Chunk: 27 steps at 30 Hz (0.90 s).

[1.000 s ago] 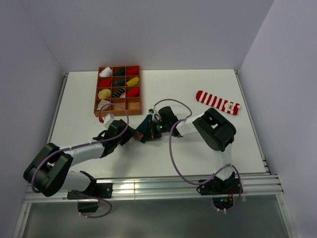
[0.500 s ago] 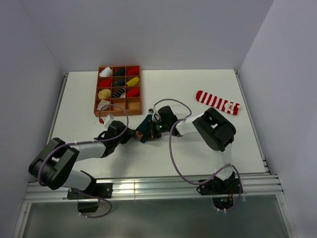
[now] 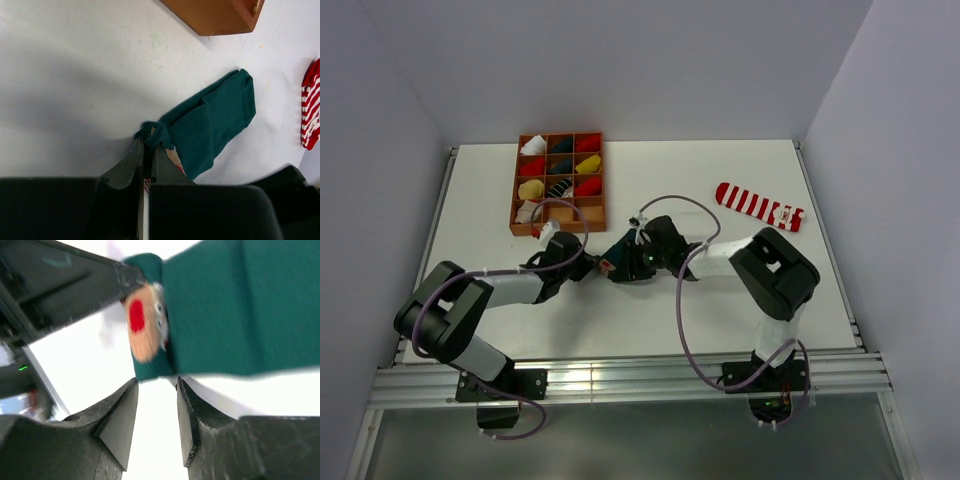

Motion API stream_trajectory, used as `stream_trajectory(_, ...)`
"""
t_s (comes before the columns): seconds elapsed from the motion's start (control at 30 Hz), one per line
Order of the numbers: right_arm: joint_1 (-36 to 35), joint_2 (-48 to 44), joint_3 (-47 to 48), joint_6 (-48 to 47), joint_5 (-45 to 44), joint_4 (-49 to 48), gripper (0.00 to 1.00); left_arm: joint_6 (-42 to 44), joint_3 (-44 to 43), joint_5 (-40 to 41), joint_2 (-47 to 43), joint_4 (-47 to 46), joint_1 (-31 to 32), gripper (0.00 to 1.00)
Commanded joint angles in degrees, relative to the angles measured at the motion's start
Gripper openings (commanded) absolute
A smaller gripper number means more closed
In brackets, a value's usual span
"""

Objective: Roll the socks
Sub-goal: Roll the sock at the center of the board.

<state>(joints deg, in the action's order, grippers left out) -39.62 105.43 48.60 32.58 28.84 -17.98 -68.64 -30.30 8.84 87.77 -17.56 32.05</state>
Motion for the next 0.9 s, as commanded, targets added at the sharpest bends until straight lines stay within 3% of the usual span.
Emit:
stream_trajectory(0.0, -2.13, -8.03, -2.63, -5.94, -14.84, 6.72, 0.45, 3.86, -1.59, -0.4, 3.55, 10.44, -0.24, 0.01)
stream_trajectory(0.27, -14.85, -16.3, -3.69, -16.75, -43.04, 4.89, 0.48, 6.23, -4.5, -1.2, 4.08, 13.95, 0.29, 0.01)
stream_trajectory(0.4, -19.35, -14.9, -1.68, -21.58, -49.82, 3.04, 0.51, 6.94, -6.43, 0.03, 3.9, 16.06, 1.52, 0.01)
stream_trajectory(0.87, -23.31, -4.88, 3.0, -31.43, -53.01, 0.22, 0.53, 7.29, -7.84, 1.35, 3.55, 17.39, 3.37, 0.01)
